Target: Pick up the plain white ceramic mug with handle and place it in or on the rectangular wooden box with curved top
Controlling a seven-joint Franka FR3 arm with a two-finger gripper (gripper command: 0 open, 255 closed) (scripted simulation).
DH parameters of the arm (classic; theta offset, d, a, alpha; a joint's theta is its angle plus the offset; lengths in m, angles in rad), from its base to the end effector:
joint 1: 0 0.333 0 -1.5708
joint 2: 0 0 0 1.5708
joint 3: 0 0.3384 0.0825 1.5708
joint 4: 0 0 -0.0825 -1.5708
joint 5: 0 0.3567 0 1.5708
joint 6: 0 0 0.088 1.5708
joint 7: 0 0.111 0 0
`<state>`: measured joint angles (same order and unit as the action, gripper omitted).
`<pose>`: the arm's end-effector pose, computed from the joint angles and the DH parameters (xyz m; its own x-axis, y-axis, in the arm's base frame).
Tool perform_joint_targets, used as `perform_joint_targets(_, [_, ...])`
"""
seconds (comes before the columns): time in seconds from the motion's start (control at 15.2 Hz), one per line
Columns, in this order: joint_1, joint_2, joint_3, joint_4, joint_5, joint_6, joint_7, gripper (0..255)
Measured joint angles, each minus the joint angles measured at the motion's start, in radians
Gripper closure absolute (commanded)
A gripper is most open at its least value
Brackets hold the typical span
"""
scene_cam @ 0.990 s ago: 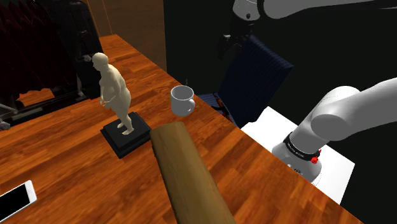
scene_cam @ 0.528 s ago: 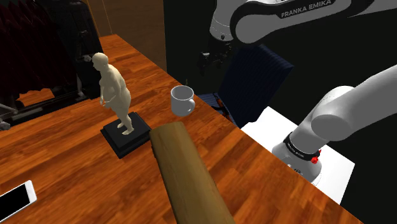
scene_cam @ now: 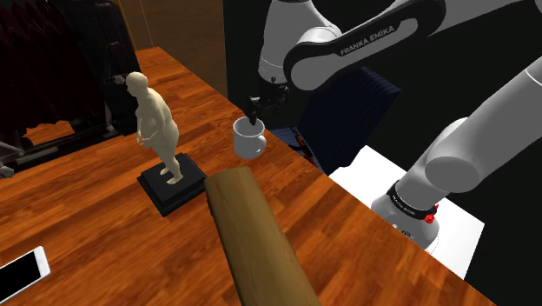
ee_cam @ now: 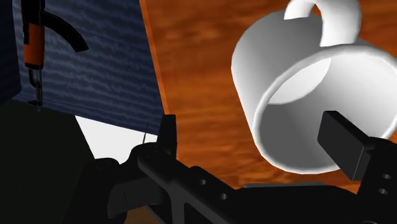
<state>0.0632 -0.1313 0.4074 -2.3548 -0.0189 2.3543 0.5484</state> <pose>0.4209 0.2174 0.4245 0.9885 -0.0650 0.1363 -0.0649 -0.9979 -0.0051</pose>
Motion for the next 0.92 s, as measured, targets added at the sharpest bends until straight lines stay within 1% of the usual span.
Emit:
perform_joint_targets(0.46, [-0.003,0.099,0.014,-0.005,-0.056,0.094,0.055,0])
perform_joint_targets(0.92, [-0.004,0.116,0.014,-0.007,-0.068,0.111,0.063,0])
